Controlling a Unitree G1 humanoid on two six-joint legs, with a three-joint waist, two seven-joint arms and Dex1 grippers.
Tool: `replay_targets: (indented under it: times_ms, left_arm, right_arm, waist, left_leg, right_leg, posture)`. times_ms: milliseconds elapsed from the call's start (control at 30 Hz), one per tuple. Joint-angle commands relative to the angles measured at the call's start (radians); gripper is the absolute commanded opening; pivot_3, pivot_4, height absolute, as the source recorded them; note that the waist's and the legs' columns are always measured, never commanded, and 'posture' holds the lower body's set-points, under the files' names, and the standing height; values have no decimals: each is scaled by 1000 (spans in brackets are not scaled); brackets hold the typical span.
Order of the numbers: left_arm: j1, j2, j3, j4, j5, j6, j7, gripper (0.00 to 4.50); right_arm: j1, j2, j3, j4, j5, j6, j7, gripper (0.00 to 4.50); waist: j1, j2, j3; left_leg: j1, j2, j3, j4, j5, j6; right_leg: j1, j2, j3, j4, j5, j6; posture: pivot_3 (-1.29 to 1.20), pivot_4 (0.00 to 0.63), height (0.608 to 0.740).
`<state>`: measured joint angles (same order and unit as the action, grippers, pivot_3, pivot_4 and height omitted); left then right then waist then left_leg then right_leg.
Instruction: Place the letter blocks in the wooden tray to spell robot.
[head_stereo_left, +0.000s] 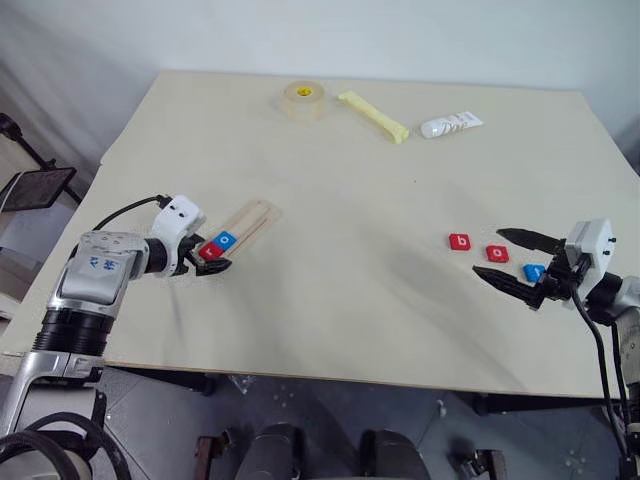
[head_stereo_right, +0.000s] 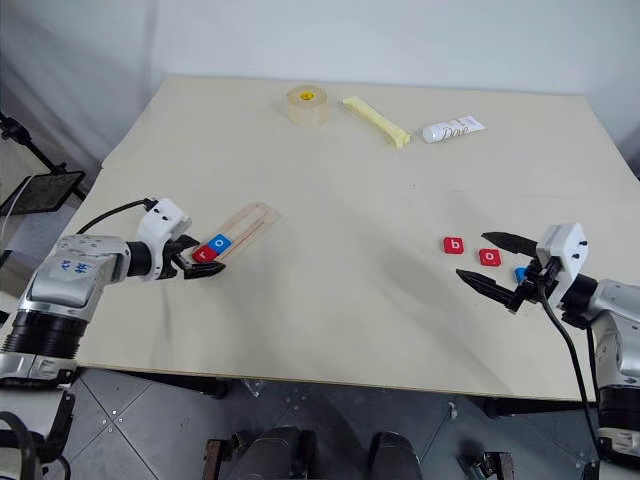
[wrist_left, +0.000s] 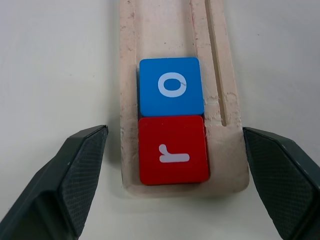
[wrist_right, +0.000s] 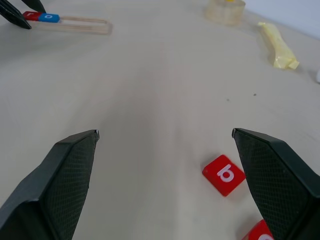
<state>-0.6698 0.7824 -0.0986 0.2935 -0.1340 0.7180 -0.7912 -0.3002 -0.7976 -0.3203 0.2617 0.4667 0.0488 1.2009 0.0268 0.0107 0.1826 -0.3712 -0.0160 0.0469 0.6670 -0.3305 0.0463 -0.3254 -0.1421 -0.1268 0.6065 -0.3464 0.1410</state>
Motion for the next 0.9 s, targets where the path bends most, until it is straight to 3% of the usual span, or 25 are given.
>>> replay_targets:
  times_ms: [33,100,233,567,900]
  left_arm:
    - [9,-19,-47,47,38,22,-7,4500]
    - [0,-30,-63,77,63,24,3,4500]
    - [-6,-42,-71,93,71,16,-9,3419]
    - [-44,-48,-103,18,111,-64,-67,3399]
    - [-239,-179,-248,-83,186,-111,-135,3399]
  right_arm:
    - [-13,-10,-5,-2,1,-1,-5,4472]
    - [-25,-9,0,7,-5,-2,-6,4472]
    - [-35,-10,4,15,-11,-2,-8,4500]
    - [-25,-14,-7,7,-11,-3,-18,4500]
    - [105,13,-58,-115,21,7,-89,4500]
  waist:
    - [0,0,0]
    - [1,1,0]
    - [1,4,-2]
    - [3,4,-2]
    - [20,-2,1]
  left_leg:
    - [0,0,0,0,0,0]
    - [0,-1,0,0,0,0]
    - [1,-3,0,0,1,2]
    - [1,-5,-1,0,2,2]
    - [-14,-7,-8,2,3,4]
  right_leg:
    - [0,0,0,0,0,0]
    - [0,0,0,0,0,0]
    - [1,-3,0,1,0,0]
    - [1,-5,0,2,0,0]
    - [-9,-5,-5,1,0,1]
  posture:
    - [0,150,740]
    - [0,150,740]
    - [0,150,740]
    - [0,150,740]
    - [0,150,740]
